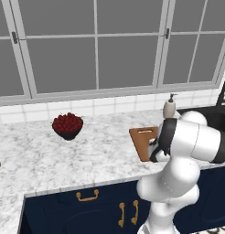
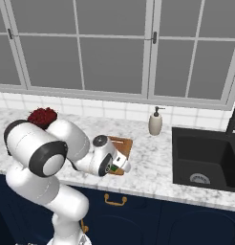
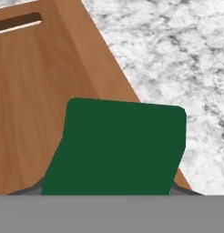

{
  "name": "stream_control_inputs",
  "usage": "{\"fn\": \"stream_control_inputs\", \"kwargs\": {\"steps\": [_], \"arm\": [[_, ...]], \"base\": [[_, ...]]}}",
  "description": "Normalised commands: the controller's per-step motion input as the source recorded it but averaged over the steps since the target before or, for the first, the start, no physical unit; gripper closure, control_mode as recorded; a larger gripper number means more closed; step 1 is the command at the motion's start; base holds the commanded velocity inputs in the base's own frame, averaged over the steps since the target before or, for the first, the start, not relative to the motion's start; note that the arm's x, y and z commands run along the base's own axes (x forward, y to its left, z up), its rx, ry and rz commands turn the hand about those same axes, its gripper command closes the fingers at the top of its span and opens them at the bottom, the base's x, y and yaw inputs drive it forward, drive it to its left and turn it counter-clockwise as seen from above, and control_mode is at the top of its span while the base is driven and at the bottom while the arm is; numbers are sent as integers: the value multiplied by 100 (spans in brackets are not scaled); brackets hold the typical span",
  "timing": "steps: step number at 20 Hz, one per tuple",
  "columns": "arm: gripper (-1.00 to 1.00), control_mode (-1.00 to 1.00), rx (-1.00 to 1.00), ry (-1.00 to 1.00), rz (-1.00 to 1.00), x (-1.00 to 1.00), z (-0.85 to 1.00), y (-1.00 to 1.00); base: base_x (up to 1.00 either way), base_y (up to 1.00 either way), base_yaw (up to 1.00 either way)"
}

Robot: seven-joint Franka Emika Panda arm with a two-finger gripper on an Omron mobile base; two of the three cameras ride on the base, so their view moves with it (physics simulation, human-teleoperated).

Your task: Pick up the sponge from the counter and clean the cutting board by briefly scrubbing or pressing down on the cutting board. Once finished, release the sponge.

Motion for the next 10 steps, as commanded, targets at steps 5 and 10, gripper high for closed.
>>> {"fn": "stream_control_inputs", "kwargs": {"steps": [5,10], "arm": [[100,-100,0,-11,0,43,-28,0],[100,-100,0,-2,0,56,-9,0]], "base": [[0,0,0],[0,0,0]]}}
